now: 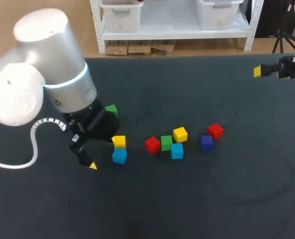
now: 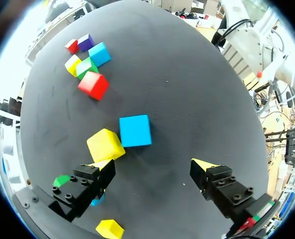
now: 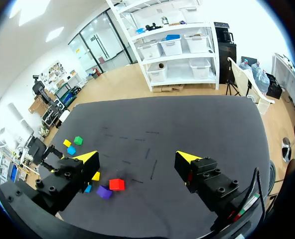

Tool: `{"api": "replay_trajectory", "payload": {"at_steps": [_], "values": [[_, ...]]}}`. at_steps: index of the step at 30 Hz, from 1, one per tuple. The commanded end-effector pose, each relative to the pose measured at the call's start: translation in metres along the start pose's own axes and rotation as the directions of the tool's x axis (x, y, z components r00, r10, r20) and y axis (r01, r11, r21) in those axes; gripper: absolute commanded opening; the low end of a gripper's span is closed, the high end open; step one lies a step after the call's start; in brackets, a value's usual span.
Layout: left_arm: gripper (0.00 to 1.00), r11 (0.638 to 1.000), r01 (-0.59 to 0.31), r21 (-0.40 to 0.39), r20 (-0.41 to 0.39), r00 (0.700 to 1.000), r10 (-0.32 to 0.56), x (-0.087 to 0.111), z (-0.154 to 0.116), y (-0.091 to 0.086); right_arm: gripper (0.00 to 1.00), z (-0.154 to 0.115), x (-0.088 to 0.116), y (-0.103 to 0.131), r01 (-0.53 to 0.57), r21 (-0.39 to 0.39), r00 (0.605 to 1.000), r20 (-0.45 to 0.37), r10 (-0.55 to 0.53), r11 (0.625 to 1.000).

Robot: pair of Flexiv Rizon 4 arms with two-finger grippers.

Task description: Place the blue cubes, place green cubes on the blue cubes, place the yellow cubes on the green cubes, then place the red cubes on the yellow cubes, and place purple cube on the red cubes.

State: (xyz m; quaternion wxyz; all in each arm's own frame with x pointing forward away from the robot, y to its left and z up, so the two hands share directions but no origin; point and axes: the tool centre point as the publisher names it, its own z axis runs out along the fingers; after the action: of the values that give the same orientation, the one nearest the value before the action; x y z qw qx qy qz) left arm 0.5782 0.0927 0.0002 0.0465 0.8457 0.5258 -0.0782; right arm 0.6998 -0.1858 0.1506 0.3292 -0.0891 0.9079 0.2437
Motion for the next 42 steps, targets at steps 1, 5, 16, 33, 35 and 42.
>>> {"api": "replay_trajectory", "payload": {"at_steps": [1, 5, 16, 33, 35, 42], "values": [[1.00, 1.000, -0.011, 0.023, 0.006, 1.000, 0.011, -0.003, 0.006, 0.014, 1.00, 0.000, 0.000, 0.001, -0.001, 0.004, 1.000, 0.001, 0.001, 1.000], [1.00, 1.000, -0.017, 0.019, 0.016, 1.000, 0.016, -0.008, 0.008, 0.018, 1.00, 0.000, 0.000, 0.001, -0.001, 0.004, 1.000, 0.001, 0.001, 1.000], [1.00, 1.000, -0.028, 0.006, 0.031, 0.999, 0.028, -0.030, 0.002, 0.015, 1.00, 0.000, 0.000, 0.001, -0.001, 0.004, 1.000, 0.001, 0.001, 1.000], [1.00, 1.000, 0.021, 0.022, 0.040, 0.999, -0.022, -0.036, 0.010, 0.010, 1.00, 0.000, 0.000, 0.001, -0.001, 0.004, 1.000, 0.001, 0.001, 1.000], [1.00, 1.000, 0.021, 0.022, 0.038, 0.999, -0.021, -0.036, 0.009, 0.011, 1.00, 0.000, 0.000, 0.001, -0.001, 0.004, 1.000, 0.001, 0.001, 1.000], [0.44, 1.000, 0.023, 0.022, 0.033, 0.999, -0.023, -0.036, 0.006, 0.017, 1.00, 0.000, 0.000, 0.001, -0.001, 0.004, 1.000, 0.001, 0.001, 1.000]]}}
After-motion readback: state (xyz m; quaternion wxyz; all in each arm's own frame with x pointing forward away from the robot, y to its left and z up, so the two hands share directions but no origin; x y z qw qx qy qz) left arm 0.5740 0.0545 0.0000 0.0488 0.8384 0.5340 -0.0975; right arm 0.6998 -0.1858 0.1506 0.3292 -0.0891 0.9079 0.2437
